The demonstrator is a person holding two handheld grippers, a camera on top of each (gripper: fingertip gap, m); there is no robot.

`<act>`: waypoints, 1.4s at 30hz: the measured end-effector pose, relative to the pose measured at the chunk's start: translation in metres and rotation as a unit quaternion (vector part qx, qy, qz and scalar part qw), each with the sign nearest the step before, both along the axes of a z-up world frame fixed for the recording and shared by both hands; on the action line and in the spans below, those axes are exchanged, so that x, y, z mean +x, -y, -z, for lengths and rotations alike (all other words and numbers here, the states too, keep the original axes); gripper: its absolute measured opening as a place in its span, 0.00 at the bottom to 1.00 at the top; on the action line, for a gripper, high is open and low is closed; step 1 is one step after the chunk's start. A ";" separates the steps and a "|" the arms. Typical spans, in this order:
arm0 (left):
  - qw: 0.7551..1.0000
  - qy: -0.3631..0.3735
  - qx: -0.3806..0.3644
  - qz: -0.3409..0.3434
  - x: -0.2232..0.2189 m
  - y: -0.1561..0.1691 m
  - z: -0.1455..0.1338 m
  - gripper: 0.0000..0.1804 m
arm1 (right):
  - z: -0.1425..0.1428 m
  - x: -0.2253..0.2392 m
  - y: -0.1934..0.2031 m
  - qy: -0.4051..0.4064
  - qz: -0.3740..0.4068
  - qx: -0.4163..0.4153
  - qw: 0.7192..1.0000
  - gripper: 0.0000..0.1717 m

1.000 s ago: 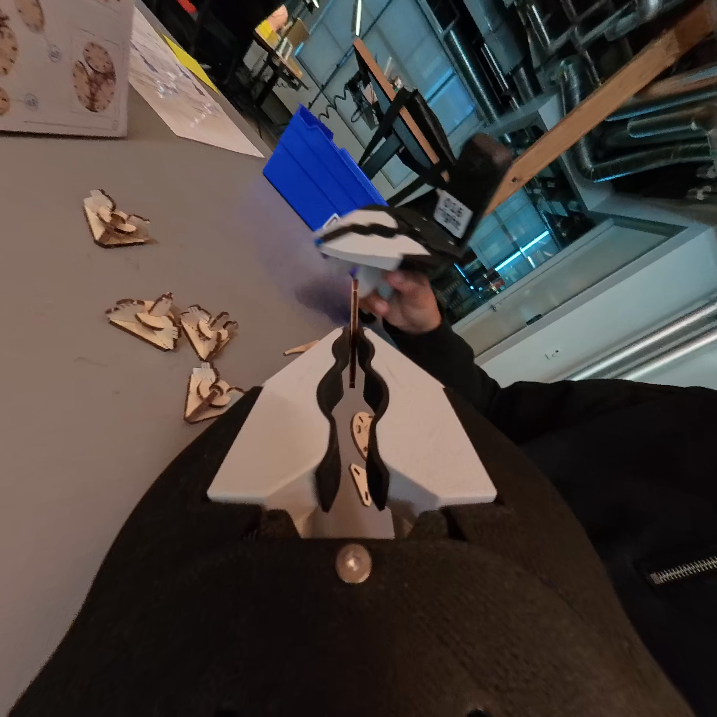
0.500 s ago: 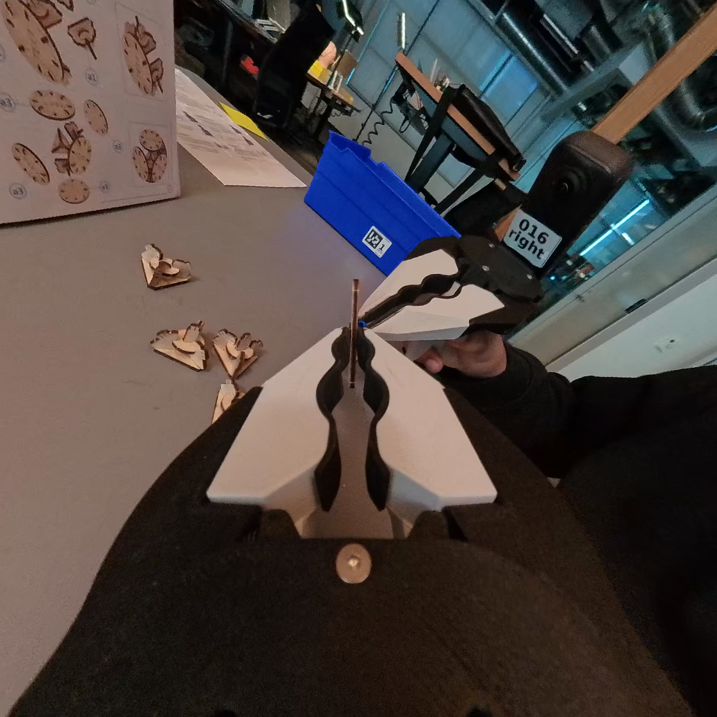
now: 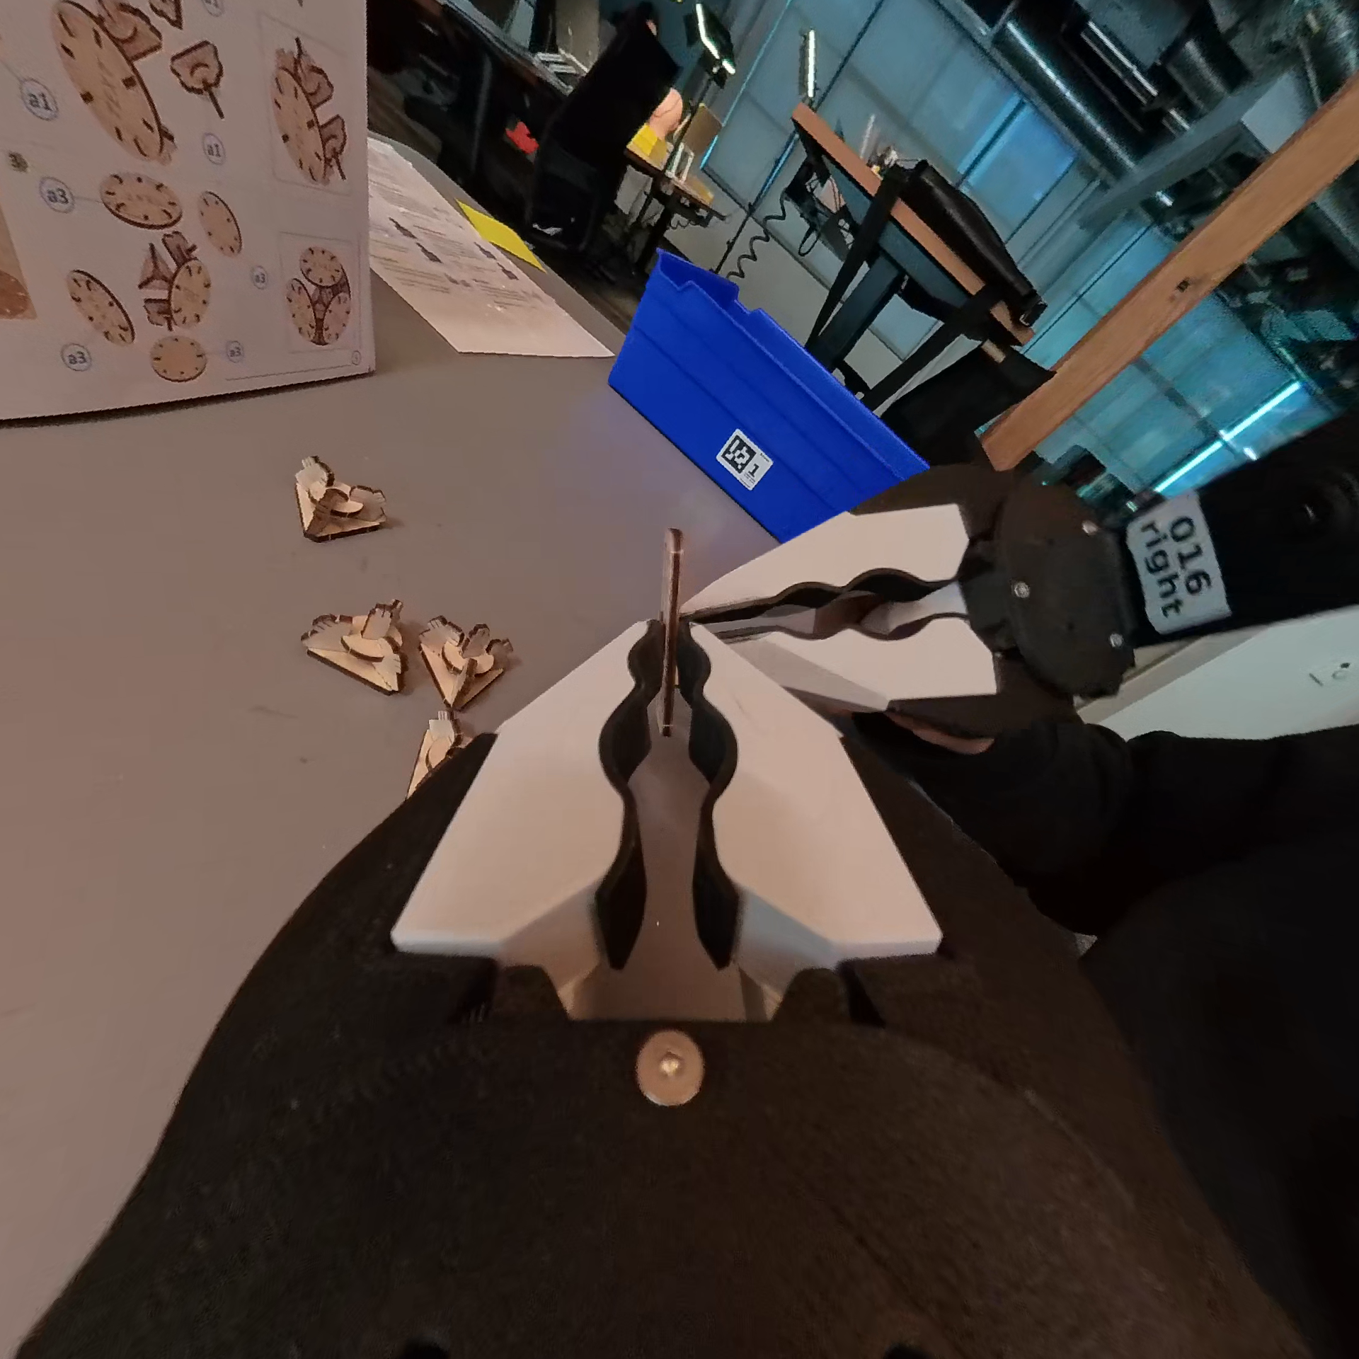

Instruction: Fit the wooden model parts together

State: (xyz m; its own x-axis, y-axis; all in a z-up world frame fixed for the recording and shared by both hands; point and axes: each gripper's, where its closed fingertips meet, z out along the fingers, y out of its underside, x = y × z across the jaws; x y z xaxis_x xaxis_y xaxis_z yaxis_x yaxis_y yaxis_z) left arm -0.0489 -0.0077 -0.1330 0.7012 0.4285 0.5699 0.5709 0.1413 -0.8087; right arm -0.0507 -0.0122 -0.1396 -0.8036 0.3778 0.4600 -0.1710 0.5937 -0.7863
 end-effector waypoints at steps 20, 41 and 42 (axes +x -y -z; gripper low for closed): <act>0.995 0.051 0.051 0.072 0.013 -0.017 0.003 0.00 | -0.057 0.006 -0.004 0.252 -0.078 -0.343 0.901 0.02; 0.972 0.119 0.176 0.099 0.015 -0.013 -0.011 0.00 | -0.055 0.024 0.014 0.332 -0.139 -0.397 0.844 0.01; 0.973 0.117 0.171 0.102 0.016 -0.015 -0.010 0.00 | -0.061 0.024 0.011 0.351 -0.146 -0.419 0.825 0.02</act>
